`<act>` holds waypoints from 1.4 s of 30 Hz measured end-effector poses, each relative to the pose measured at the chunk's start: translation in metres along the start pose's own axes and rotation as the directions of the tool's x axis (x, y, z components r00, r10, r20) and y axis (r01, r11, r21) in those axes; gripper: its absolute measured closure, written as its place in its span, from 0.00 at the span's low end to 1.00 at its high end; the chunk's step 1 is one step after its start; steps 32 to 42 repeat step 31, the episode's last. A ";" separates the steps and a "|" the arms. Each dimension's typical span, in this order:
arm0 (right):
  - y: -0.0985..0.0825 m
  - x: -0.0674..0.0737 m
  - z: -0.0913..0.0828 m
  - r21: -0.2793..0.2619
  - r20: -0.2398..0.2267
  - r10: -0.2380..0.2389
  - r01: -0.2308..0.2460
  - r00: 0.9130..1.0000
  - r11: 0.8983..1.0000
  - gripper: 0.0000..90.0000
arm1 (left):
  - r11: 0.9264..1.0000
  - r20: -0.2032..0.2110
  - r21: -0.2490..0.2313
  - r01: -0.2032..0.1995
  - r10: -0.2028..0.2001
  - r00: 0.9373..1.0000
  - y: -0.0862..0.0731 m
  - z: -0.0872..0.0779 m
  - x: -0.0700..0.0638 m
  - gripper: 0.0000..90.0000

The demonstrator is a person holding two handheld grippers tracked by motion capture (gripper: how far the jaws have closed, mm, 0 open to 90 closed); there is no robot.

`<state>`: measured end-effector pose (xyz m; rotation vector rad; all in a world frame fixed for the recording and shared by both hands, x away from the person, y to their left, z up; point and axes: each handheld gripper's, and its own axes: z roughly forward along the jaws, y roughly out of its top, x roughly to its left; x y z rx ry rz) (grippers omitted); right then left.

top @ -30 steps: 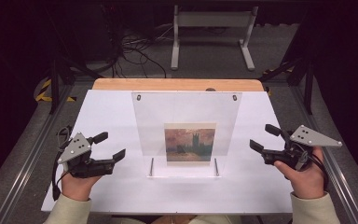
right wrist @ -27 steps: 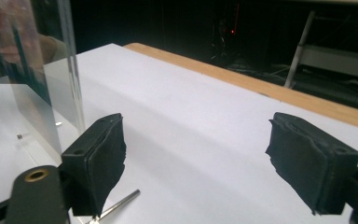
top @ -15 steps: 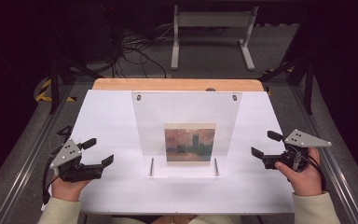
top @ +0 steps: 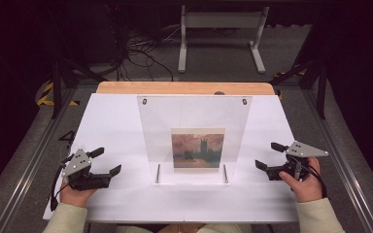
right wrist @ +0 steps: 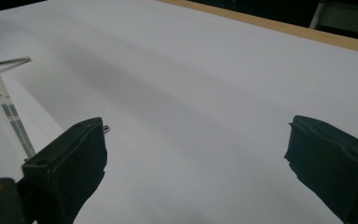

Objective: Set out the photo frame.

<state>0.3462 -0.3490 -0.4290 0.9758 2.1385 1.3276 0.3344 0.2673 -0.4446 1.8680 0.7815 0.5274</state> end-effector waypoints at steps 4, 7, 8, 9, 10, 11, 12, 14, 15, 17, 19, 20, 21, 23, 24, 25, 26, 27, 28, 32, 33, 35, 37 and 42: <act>-0.006 0.001 0.009 0.027 -0.006 0.006 -0.006 1.000 1.000 0.05 | 1.000 0.008 0.028 0.001 -0.001 1.000 -0.007 0.006 0.000 0.13; -0.013 0.002 0.018 0.060 -0.010 0.013 -0.012 1.000 0.998 0.05 | 0.998 0.024 0.052 0.018 -0.019 1.000 -0.012 0.014 0.000 0.13; -0.013 0.002 0.018 0.060 -0.010 0.013 -0.012 1.000 0.998 0.05 | 0.998 0.024 0.052 0.018 -0.019 1.000 -0.012 0.014 0.000 0.12; -0.014 0.002 0.020 0.067 -0.012 0.013 -0.012 1.000 0.998 0.05 | 0.998 0.026 0.056 0.017 -0.019 0.999 -0.012 0.016 0.000 0.12; -0.015 0.003 0.022 0.089 -0.015 0.016 -0.014 1.000 0.996 0.05 | 0.998 0.029 0.053 0.016 -0.018 0.999 -0.012 0.016 0.000 0.12; -0.015 0.003 0.023 0.099 -0.014 0.012 -0.011 1.000 0.995 0.05 | 0.998 0.028 0.055 0.018 -0.019 0.999 -0.012 0.016 0.000 0.12; -0.015 0.004 0.024 0.107 -0.011 0.005 -0.004 1.000 0.994 0.05 | 0.998 0.031 0.061 0.023 -0.025 0.999 -0.013 0.017 0.001 0.12; -0.015 0.005 0.026 0.126 -0.006 -0.003 0.004 1.000 0.992 0.05 | 0.994 0.039 0.106 0.026 -0.030 0.999 -0.015 0.022 0.002 0.12; -0.015 0.005 0.026 0.126 -0.006 -0.003 0.004 1.000 0.992 0.05 | 0.994 0.039 0.106 0.026 -0.030 0.999 -0.015 0.022 0.002 0.11; -0.014 0.006 0.028 0.140 -0.007 -0.016 0.017 1.000 0.990 0.05 | 0.994 0.036 0.107 0.017 -0.021 0.999 -0.014 0.022 0.001 0.12; -0.014 0.007 0.028 0.142 -0.007 -0.020 0.021 1.000 0.990 0.05 | 0.994 0.036 0.109 0.023 -0.027 0.999 -0.014 0.022 0.001 0.12; -0.014 0.007 0.028 0.142 -0.007 -0.020 0.021 1.000 0.990 0.05 | 0.994 0.036 0.109 0.023 -0.027 0.999 -0.014 0.022 0.001 0.12; -0.014 0.007 0.028 0.142 -0.006 -0.020 0.021 1.000 0.990 0.05 | 0.994 0.032 0.108 0.023 -0.027 0.999 -0.014 0.022 0.002 0.12; -0.014 0.007 0.028 0.141 -0.005 -0.018 0.018 1.000 0.990 0.05 | 0.994 0.033 0.107 0.023 -0.027 0.999 -0.014 0.022 0.002 0.12; -0.014 0.007 0.028 0.140 -0.004 -0.017 0.018 1.000 0.990 0.05 | 0.994 0.033 0.108 0.023 -0.027 0.999 -0.014 0.022 0.001 0.11; -0.014 0.007 0.028 0.140 -0.003 -0.017 0.017 1.000 0.990 0.05 | 0.994 0.035 0.104 0.023 -0.027 0.999 -0.014 0.021 0.002 0.11; -0.014 0.007 0.028 0.140 -0.003 -0.017 0.017 1.000 0.990 0.05 | 0.994 0.035 0.104 0.023 -0.027 0.999 -0.014 0.021 0.002 0.11; -0.014 0.006 0.027 0.139 -0.002 -0.017 0.017 1.000 0.990 0.05 | 0.994 0.035 0.102 0.026 -0.030 0.999 -0.014 0.021 0.002 0.11; -0.014 0.007 0.027 0.136 -0.003 -0.017 0.017 1.000 0.991 0.05 | 0.995 0.033 0.099 0.027 -0.030 0.999 -0.014 0.021 0.002 0.11; -0.014 0.007 0.027 0.137 0.000 -0.015 0.015 1.000 0.991 0.06 | 0.995 0.024 0.088 0.040 -0.043 0.999 -0.013 0.019 0.002 0.10; -0.014 0.007 0.027 0.137 0.000 -0.015 0.015 1.000 0.991 0.06 | 0.995 0.024 0.088 0.040 -0.043 0.999 -0.013 0.019 0.002 0.10; -0.014 0.007 0.027 0.137 0.000 -0.015 0.015 1.000 0.991 0.06 | 0.995 0.024 0.088 0.040 -0.043 0.999 -0.013 0.019 0.002 0.10; -0.014 0.007 0.027 0.137 0.000 -0.015 0.015 1.000 0.991 0.06 | 0.995 0.024 0.088 0.040 -0.043 0.999 -0.013 0.019 0.002 0.10; -0.014 0.007 0.027 0.137 0.000 -0.015 0.015 1.000 0.991 0.06 | 0.995 0.024 0.088 0.040 -0.043 0.999 -0.013 0.019 0.002 0.10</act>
